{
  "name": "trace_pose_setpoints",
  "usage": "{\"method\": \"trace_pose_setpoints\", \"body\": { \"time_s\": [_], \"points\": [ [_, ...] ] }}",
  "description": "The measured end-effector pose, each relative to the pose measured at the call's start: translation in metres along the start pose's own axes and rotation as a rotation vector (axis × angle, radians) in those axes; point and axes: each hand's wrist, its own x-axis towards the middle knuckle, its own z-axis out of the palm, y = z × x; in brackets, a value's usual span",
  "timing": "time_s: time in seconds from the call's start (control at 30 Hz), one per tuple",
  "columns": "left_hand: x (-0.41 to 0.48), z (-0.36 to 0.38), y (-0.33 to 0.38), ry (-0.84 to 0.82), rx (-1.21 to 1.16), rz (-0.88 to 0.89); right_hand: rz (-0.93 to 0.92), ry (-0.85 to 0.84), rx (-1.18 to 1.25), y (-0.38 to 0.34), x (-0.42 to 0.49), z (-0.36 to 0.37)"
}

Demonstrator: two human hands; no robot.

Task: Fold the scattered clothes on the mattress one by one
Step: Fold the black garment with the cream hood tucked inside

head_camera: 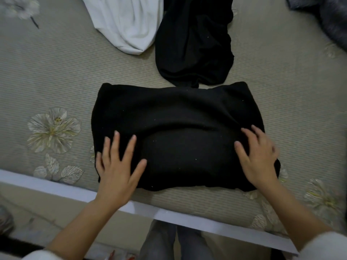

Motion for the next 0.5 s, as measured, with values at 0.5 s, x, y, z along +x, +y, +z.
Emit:
{"method": "trace_pose_setpoints", "body": {
  "time_s": [0.5],
  "points": [
    [0.063, -0.068, -0.015, -0.102, -0.92, -0.817, 0.649, -0.387, 0.789, 0.001, 0.043, -0.056]
  ]
}}
